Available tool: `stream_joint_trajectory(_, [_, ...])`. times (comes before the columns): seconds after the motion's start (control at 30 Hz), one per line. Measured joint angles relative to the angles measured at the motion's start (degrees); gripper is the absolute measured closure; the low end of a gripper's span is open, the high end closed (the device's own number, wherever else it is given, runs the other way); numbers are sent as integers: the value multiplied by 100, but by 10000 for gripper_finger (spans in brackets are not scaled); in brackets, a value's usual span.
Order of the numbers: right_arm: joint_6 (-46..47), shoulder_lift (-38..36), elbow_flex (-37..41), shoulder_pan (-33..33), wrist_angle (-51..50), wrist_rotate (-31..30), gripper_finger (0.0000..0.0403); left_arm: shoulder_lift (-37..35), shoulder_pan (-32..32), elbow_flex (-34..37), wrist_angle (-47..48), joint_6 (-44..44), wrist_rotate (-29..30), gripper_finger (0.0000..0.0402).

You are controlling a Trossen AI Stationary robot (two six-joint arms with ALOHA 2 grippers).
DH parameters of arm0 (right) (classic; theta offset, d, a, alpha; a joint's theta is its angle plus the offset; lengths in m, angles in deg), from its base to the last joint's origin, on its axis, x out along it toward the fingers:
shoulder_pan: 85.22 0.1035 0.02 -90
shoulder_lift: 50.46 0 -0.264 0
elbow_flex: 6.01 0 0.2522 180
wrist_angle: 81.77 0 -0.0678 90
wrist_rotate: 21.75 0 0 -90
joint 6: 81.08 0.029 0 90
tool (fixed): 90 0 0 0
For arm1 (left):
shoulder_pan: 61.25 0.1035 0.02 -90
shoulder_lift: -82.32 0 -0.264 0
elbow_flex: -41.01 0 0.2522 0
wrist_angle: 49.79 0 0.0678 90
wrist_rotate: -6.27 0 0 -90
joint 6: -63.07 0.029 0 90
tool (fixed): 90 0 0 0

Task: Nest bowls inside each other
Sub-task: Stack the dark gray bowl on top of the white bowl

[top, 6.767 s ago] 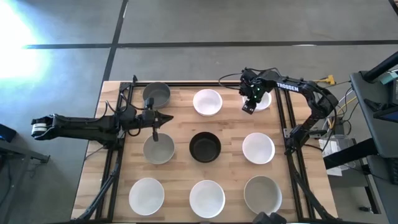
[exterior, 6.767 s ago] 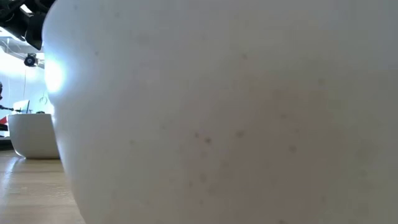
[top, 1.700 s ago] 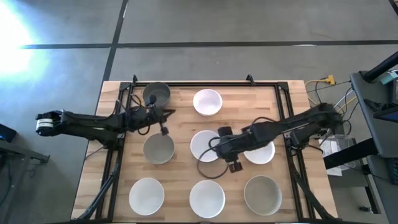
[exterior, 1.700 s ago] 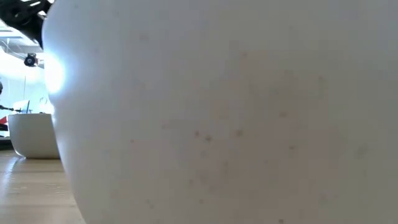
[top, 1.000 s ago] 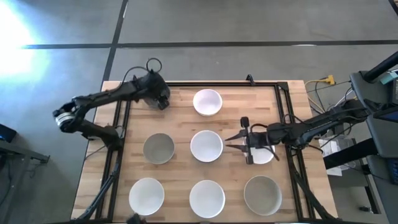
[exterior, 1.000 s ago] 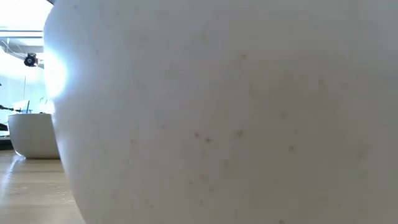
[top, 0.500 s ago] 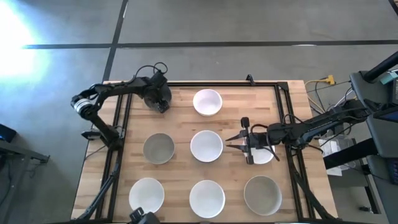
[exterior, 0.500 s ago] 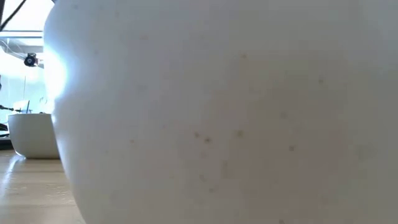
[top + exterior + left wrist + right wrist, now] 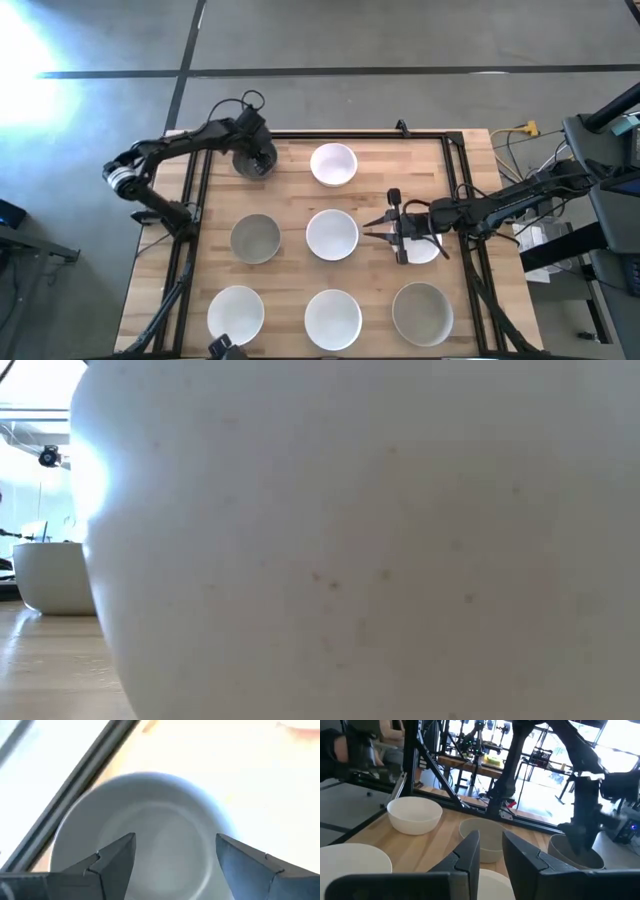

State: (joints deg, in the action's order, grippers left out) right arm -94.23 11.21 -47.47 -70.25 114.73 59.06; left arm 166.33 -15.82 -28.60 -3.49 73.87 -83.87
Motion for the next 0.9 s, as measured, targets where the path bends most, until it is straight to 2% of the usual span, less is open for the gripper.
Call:
stream_joint_trajectory(0.13, [-38,2,13,0,-2,-2,324,-424,-252,87,47,-133,-397,143])
stream_joint_trajectory(0.33, [-41,2,17,-29,-2,-4,328,-494,-744,234,56,-301,-408,143])
stream_joint_trajectory(0.57, [21,2,17,-37,2,-2,327,29,-885,246,51,-595,360,143])
stream_joint_trajectory(0.77, [89,2,20,-37,2,0,329,456,-879,242,51,-609,405,143])
stream_joint_trajectory(0.9, [92,2,20,-37,2,0,330,687,-877,242,56,-608,673,150])
